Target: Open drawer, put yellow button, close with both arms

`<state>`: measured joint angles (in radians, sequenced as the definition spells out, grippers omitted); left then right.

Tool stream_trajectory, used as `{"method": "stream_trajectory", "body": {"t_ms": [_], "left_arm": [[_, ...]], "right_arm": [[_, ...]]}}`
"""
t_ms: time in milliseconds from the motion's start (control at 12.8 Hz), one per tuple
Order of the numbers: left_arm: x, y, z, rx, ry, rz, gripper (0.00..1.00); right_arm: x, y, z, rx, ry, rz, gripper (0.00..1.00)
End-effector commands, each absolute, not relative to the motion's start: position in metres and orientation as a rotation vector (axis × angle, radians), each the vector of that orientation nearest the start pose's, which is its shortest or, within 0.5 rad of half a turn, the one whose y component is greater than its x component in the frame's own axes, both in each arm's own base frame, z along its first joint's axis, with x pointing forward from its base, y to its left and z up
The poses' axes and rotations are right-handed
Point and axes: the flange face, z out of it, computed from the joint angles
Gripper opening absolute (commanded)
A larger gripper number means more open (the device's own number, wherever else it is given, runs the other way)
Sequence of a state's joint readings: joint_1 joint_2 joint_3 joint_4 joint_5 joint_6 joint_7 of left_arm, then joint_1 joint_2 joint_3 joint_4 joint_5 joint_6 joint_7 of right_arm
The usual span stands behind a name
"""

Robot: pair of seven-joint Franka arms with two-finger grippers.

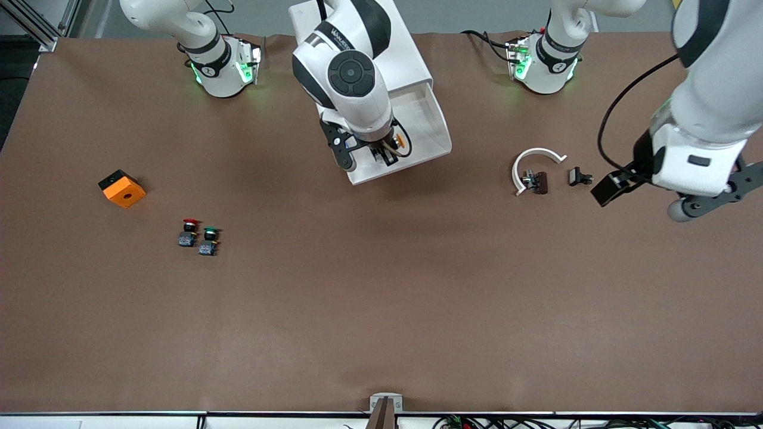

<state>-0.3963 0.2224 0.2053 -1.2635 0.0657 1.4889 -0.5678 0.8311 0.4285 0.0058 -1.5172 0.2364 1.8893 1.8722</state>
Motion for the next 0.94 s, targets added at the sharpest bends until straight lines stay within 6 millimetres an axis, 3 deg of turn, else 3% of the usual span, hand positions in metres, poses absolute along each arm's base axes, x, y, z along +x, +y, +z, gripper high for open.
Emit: {"method": "stream_trajectory", "body": {"t_ms": [0,156,312,390,468,701,857], "left_arm": [[0.580,-0.086,0.642,-3.054,-0.410,-0.107,1.00],[0.574,-0.059,0.646,-3.077,-0.300,-0.120,1.00],[0.568,-0.042,0.645,-3.083,-0.288,-0.125,1.00],[0.565,-0.033,0.647,-3.083,-0.264,-0.126,1.00],[0.564,-0.023,0.647,-3.091,-0.243,-0.123,1.00],[0.559,-0.020,0.651,-3.122,-0.238,-0.118,1.00],[0.559,-0.016,0.647,-3.120,-0.238,-0.103,1.00]], "right_arm": [[0.429,0.525,0.405,-2.651,1.661,0.384,0.05],[0.429,0.525,0.405,-2.654,1.661,0.382,0.15],[0.430,0.523,0.405,-2.656,1.666,0.386,0.60],[0.430,0.523,0.406,-2.657,1.666,0.386,1.00],[0.431,0.523,0.407,-2.652,1.668,0.385,1.00],[0.435,0.520,0.414,-2.649,1.658,0.372,1.00],[0.442,0.512,0.432,-2.644,1.661,0.375,1.00]]}}
